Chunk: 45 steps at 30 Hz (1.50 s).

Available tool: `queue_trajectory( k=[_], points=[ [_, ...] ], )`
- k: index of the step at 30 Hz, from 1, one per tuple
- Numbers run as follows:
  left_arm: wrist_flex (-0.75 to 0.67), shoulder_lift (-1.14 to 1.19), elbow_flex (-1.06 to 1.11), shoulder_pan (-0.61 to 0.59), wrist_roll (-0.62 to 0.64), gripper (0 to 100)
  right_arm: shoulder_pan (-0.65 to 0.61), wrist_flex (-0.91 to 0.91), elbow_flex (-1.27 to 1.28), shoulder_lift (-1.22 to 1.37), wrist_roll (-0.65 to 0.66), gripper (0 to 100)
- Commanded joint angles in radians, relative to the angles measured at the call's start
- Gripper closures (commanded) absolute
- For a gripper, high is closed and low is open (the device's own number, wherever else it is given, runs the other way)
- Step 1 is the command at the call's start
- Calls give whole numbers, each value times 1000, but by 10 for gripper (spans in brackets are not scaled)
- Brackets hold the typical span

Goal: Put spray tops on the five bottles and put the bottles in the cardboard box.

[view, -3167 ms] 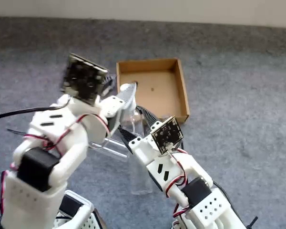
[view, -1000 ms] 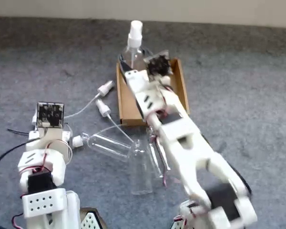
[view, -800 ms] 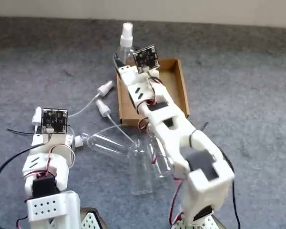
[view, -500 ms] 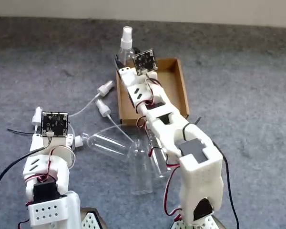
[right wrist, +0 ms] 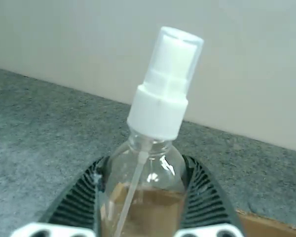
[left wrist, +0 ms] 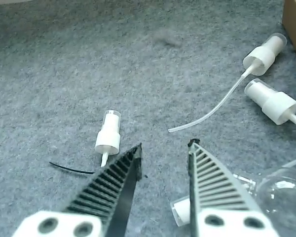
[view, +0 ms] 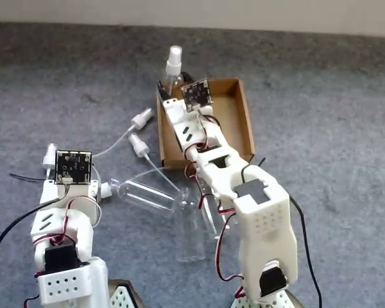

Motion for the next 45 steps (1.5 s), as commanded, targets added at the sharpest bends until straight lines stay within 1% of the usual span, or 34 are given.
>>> queue_trajectory(
  k=[1,8,12,15,17,26,30,33,35,38,40,45],
  points=[
    [-26,-12,-5,19,-3,849,13,-16,-47,-15,2,987],
    [-26,-12,-5,19,-3,849,8,-13,-45,-15,2,855],
    [-26,-12,-5,19,-3,849,8,-13,-45,-16,6,852],
    [-26,-12,-5,19,-3,849,7,-13,-45,-16,92,850],
    [-26,-12,-5,19,-3,849,5,-13,-45,-16,123,850],
    [-26,-12,-5,19,-5,849,5,-12,-47,-16,123,849],
    [-26,-12,-5,19,-5,849,1,70,-53,-16,121,848],
    [-26,-12,-5,19,-5,849,-10,87,-53,-16,121,847],
    [-26,-12,-5,19,-5,849,-12,90,-53,-16,120,818],
    [-26,-12,-5,19,-5,849,-16,101,-53,-16,57,747],
    [-26,-12,-5,19,-5,849,-16,143,-54,-16,38,711],
    [-26,-12,-5,19,-5,849,-16,163,-93,-18,38,701]
  ],
)
